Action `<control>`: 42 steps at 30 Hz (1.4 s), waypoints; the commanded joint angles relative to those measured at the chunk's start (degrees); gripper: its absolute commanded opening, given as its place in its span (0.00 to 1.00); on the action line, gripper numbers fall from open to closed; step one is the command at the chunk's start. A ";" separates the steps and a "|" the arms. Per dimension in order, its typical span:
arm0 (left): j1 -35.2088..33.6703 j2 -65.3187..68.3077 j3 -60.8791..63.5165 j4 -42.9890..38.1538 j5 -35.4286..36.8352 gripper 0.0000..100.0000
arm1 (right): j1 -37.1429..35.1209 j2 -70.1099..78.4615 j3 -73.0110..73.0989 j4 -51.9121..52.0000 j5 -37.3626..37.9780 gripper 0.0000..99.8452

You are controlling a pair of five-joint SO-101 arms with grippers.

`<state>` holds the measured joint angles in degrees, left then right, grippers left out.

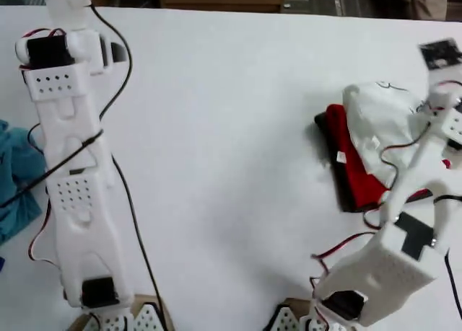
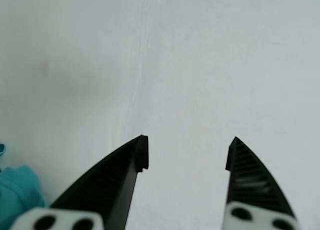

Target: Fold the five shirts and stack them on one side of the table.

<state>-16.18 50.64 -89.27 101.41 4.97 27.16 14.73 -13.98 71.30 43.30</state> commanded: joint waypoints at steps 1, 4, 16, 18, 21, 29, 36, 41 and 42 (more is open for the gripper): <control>0.35 -2.64 -2.07 0.88 -0.53 0.27 | -3.21 -4.97 2.37 2.86 -0.44 0.27; 0.26 -2.64 -2.24 0.88 -0.53 0.27 | -4.70 -4.79 7.21 2.59 -0.26 0.27; 0.35 -2.64 -1.98 0.79 -0.53 0.27 | -6.11 -4.97 17.49 -1.36 0.00 0.20; 0.26 -2.64 -1.98 0.79 -0.53 0.27 | -6.29 -4.97 17.23 -1.36 0.00 0.16; 0.18 -2.64 -2.24 0.79 -0.53 0.27 | -6.29 -5.05 17.14 -1.36 0.00 0.13; 0.09 -2.64 -2.24 0.88 -0.53 0.27 | -6.37 -11.56 17.58 0.40 0.00 0.11; -0.09 -2.64 -2.33 0.88 -0.53 0.27 | -7.16 -15.52 26.11 -2.77 0.00 0.09; -0.09 -2.64 -2.33 0.88 -0.53 0.27 | -6.81 -15.34 30.42 -9.01 0.00 0.09; -0.09 -2.64 -2.33 0.88 -0.53 0.27 | -6.99 -15.34 30.68 -9.36 0.00 0.09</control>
<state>-16.18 50.64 -89.27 101.41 4.97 20.22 2.59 16.35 63.82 43.21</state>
